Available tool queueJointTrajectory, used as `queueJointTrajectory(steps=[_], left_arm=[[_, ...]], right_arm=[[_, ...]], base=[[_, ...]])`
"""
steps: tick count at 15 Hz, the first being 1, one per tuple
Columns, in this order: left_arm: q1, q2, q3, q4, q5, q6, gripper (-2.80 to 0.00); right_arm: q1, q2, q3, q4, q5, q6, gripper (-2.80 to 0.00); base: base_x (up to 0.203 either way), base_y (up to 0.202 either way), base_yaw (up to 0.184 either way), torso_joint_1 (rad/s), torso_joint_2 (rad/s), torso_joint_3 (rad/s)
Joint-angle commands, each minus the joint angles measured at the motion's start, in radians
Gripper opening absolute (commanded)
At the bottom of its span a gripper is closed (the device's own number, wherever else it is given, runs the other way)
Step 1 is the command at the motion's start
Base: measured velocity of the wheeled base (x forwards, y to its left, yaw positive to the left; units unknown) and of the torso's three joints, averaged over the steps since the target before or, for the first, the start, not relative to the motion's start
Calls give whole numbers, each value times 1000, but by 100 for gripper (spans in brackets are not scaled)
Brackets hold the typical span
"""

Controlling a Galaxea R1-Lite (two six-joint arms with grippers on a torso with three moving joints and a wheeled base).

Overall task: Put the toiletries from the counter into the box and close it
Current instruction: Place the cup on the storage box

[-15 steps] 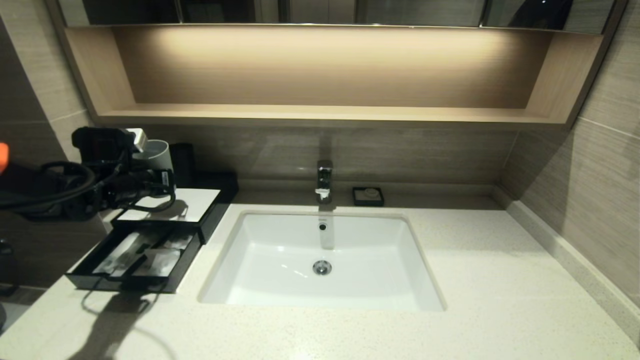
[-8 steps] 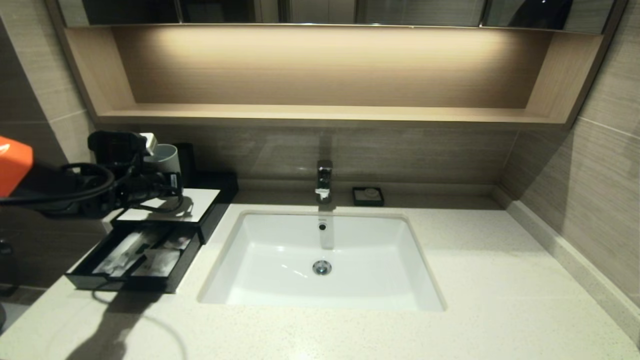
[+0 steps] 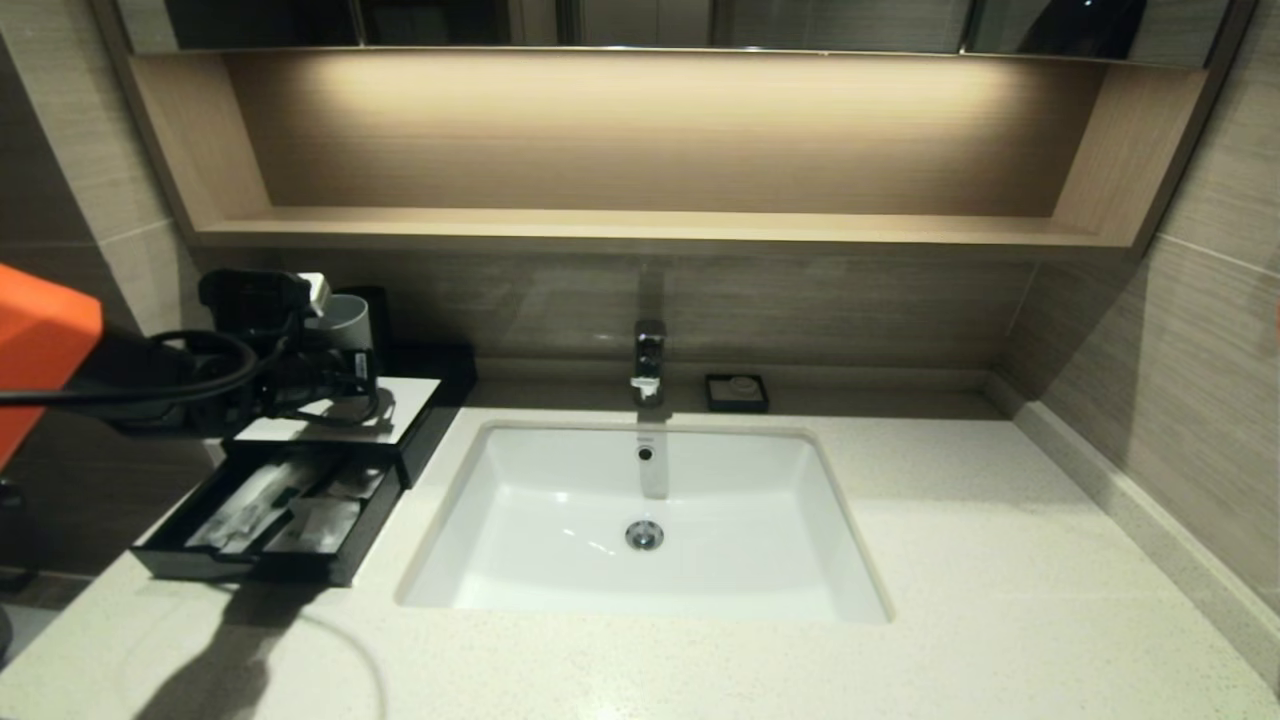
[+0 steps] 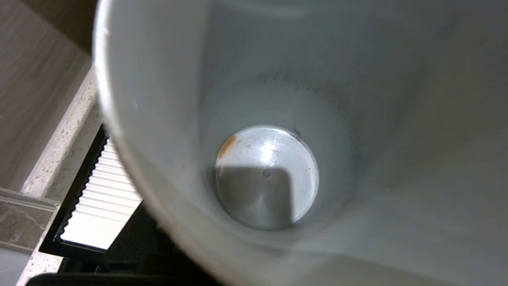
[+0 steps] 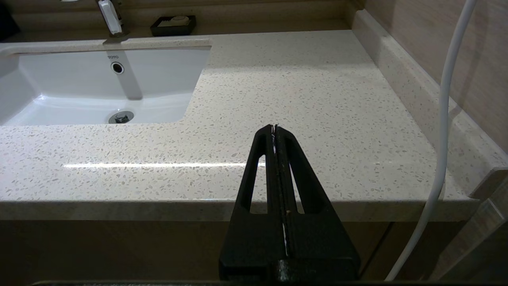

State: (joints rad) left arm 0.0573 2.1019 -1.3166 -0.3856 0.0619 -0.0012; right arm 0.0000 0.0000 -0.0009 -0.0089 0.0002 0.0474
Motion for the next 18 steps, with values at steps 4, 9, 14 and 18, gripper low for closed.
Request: queueJointTrajectory(steps=[4, 9, 14, 18], left_arm=[[-1, 33, -36, 25, -1, -2, -280], [-7, 49, -85, 62, 0, -4, -280], [-8, 60, -148, 168, 1, -42, -280], [-16, 81, -156, 174, 3, -55, -280]], right_arm=[[0, 0, 1, 0, 1, 0, -280], [0, 0, 1, 0, 0, 0, -280], [0, 0, 0, 0, 1, 0, -280], [0, 0, 1, 1, 0, 0, -280]], base=[[0, 0, 0, 0, 0, 0], [0, 0, 0, 0, 0, 0], [0, 0, 0, 0, 0, 0], [0, 0, 0, 0, 0, 0]])
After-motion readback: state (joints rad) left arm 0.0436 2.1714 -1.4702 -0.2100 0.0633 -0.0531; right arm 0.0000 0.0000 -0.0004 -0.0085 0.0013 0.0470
